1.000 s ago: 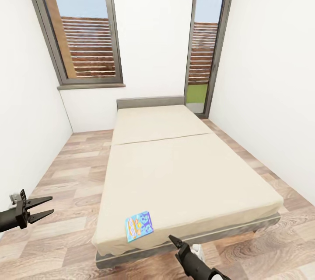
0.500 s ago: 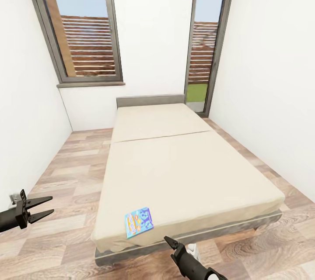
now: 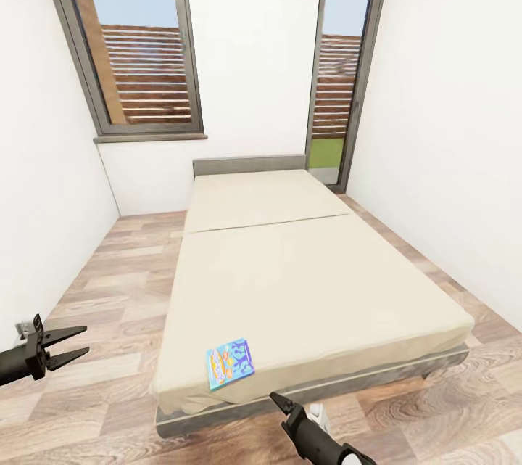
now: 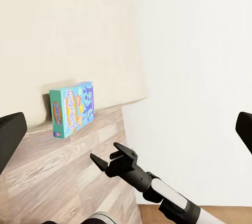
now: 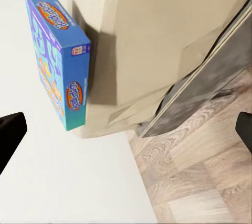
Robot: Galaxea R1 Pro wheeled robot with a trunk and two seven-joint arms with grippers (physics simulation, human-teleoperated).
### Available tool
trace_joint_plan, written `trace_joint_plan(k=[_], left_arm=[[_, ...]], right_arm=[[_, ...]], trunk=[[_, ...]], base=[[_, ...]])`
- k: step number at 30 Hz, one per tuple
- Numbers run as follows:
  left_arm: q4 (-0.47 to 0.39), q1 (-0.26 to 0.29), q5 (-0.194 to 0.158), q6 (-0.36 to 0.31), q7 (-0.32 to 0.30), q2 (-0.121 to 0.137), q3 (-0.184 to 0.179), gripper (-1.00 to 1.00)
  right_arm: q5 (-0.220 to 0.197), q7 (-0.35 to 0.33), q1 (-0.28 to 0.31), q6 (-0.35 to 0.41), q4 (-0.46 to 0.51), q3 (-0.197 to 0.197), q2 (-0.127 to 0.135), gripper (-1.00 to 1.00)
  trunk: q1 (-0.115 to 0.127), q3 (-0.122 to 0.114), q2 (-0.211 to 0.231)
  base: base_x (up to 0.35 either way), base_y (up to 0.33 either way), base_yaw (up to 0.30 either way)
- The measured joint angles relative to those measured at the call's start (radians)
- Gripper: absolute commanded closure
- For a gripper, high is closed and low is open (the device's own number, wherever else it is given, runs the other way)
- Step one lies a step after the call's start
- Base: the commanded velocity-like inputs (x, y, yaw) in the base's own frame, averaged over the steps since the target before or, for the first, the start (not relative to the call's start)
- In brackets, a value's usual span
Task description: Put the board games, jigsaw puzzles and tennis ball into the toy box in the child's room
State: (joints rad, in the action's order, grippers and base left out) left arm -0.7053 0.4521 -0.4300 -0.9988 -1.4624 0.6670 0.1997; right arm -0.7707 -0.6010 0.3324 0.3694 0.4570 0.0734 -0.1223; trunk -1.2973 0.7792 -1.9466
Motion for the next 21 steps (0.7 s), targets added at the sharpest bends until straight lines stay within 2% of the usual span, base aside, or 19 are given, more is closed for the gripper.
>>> trace_joint_plan(k=[7, 15, 21], left_arm=[[0.001, 0.0, -0.005, 0.002, 0.0, -0.001, 0.001, -1.0], [0.008, -0.001, -0.006, 0.006, 0.0, -0.008, 0.001, -1.0], [0.01, -0.001, -0.006, 0.007, 0.001, -0.009, 0.001, -1.0]], right_arm=[[0.003, -0.001, 0.0, 0.0, 0.003, -0.035, 0.0, -1.0], [0.003, -0.001, 0.0, 0.0, 0.004, -0.04, -0.001, -1.0], [0.003, -0.015, 0.0, 0.0, 0.005, -0.04, -0.001, -1.0]], trunk=[[0.0, 0.0, 0.0], [0.0, 0.0, 0.0], [0.0, 0.0, 0.0]], base=[[0.0, 0.0, 0.0], [0.0, 0.005, 0.0], [0.008, 0.124, 0.0]])
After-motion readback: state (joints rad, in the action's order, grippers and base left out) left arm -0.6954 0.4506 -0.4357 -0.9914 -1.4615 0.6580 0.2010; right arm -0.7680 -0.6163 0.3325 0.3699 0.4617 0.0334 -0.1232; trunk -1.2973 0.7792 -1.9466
